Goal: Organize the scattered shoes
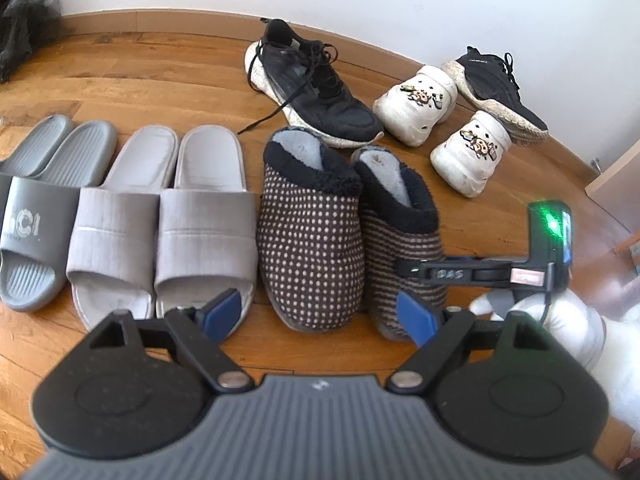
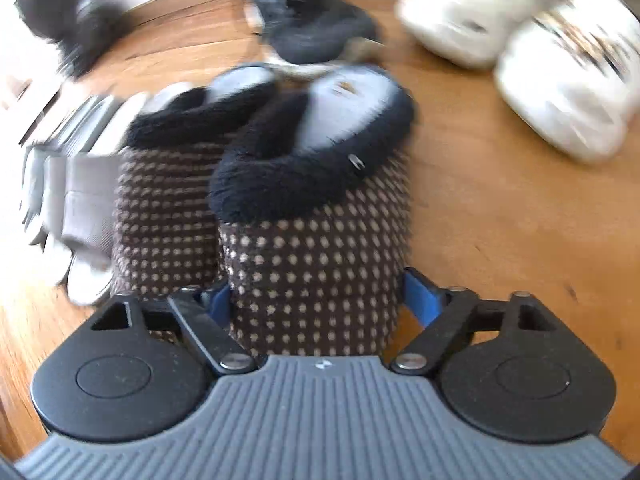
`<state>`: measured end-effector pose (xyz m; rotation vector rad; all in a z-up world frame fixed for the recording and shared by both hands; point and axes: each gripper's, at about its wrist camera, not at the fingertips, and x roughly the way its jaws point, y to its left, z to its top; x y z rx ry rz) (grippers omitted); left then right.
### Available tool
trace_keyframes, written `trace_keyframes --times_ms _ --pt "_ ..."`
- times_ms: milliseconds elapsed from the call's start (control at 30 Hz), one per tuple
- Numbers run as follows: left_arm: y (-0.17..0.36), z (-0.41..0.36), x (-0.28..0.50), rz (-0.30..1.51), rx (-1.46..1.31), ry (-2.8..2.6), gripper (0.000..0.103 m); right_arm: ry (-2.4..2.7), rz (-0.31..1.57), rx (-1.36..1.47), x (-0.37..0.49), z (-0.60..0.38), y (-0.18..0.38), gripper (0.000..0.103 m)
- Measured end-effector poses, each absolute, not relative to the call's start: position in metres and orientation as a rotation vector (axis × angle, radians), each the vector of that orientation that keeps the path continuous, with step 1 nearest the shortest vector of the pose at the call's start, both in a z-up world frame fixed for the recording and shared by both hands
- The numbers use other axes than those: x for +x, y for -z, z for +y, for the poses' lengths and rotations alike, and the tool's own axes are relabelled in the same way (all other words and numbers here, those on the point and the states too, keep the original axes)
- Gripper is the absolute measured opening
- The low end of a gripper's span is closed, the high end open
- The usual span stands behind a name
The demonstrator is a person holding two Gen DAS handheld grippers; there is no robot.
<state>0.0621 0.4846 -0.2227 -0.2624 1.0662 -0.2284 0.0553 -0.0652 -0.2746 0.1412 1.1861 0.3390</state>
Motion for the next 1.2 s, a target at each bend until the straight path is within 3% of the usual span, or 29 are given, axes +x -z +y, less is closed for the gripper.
trace_keyframes --times_ms 267,333,433,567,700,833,1200 --pt "0.228 0.485 0.064 1.081 -0.264 0.233 0.084 -0.243 1.145 0.264 0.044 -0.107 0.285 0.081" --pt "0.23 0.485 0.064 1.086 -0.263 0.234 0.084 -0.283 1.114 0.174 0.043 -0.1 0.28 0.092" --pt "0.232 0.485 0.066 1.09 -0.265 0.237 0.084 -0.392 0.973 -0.097 0.033 -0.069 0.262 0.097" --pt "0.233 0.482 0.066 1.094 -0.264 0.266 0.084 -0.455 0.908 -0.193 0.036 -0.046 0.262 0.102" --pt "0.231 0.475 0.064 1.079 -0.242 0.302 0.087 -0.393 0.967 -0.086 0.058 -0.039 0.274 0.093" --pt "0.232 0.473 0.061 1.058 -0.226 0.299 0.088 -0.262 1.026 0.059 0.07 -0.03 0.267 0.076" --pt "0.241 0.485 0.065 1.072 -0.215 0.211 0.088 -0.327 1.101 0.22 0.078 -0.005 0.262 0.061"
